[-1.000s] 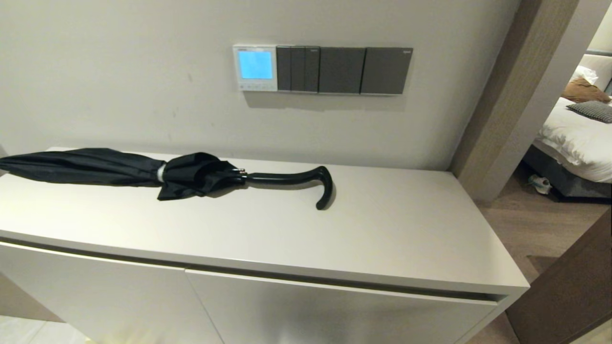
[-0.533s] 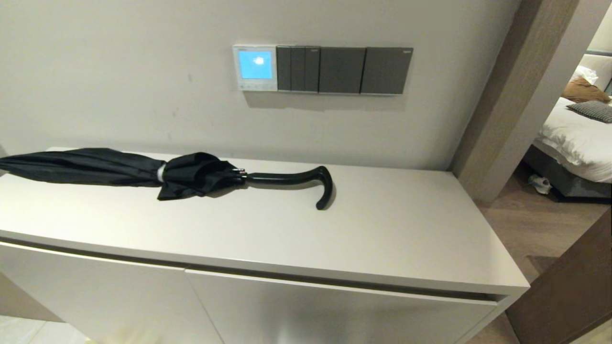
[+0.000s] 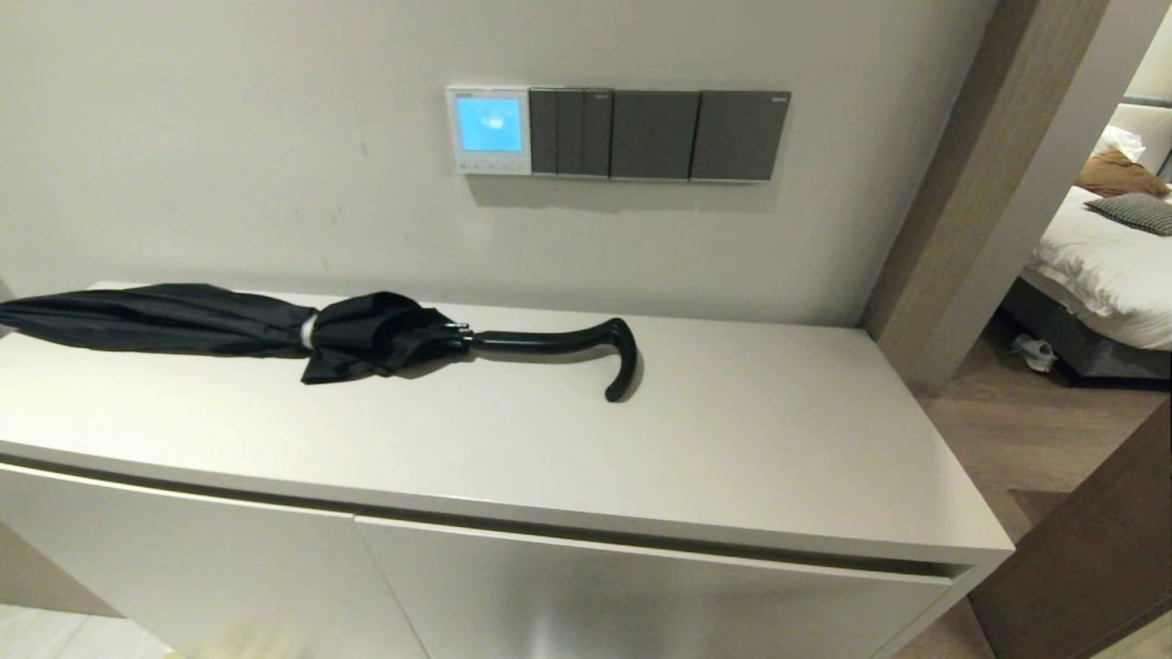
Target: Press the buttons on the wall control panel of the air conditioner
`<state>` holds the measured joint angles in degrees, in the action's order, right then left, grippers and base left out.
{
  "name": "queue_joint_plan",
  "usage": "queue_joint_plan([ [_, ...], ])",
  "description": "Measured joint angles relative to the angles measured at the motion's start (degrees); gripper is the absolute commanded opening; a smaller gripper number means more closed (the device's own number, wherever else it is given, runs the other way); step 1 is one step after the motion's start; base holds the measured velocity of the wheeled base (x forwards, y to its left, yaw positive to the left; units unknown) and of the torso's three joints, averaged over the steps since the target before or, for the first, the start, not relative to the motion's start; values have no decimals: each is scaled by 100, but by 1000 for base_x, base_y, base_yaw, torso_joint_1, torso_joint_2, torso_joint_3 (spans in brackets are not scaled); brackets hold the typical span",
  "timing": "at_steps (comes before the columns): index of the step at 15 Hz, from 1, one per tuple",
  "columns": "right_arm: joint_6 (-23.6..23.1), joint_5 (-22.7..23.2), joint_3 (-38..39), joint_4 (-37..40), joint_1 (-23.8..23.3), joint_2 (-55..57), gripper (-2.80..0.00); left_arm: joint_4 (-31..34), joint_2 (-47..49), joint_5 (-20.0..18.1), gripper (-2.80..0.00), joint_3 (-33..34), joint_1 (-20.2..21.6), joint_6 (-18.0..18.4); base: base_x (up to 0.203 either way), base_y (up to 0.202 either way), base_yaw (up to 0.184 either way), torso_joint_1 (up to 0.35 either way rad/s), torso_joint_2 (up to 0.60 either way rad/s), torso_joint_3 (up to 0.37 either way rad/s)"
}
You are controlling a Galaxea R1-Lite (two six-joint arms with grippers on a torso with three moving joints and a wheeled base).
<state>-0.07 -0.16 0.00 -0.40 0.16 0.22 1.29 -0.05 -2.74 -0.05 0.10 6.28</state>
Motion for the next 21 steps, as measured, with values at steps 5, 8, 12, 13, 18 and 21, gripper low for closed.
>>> queue_joint_plan([
  [5,2,-2,0,5,0,0,-280,10,-5,7,-280,5,-5,-91,0,0,0,0,0,0],
  [8,15,-5,0,0,0,0,-280,13,-5,7,-280,5,-2,-92,0,0,0,0,0,0],
  [12,17,-13,0,0,0,0,-280,18,-2,7,-280,5,-2,-88,0,0,0,0,0,0],
  [13,17,-13,0,-1,0,0,-280,20,-2,5,-280,5,-2,-91,0,0,0,0,0,0],
  [18,17,-11,0,-1,0,0,-280,20,-2,5,-280,5,-2,-91,0,0,0,0,0,0],
  [21,17,-11,0,-1,0,0,-280,20,-2,7,-280,5,-2,-94,0,0,0,0,0,0],
])
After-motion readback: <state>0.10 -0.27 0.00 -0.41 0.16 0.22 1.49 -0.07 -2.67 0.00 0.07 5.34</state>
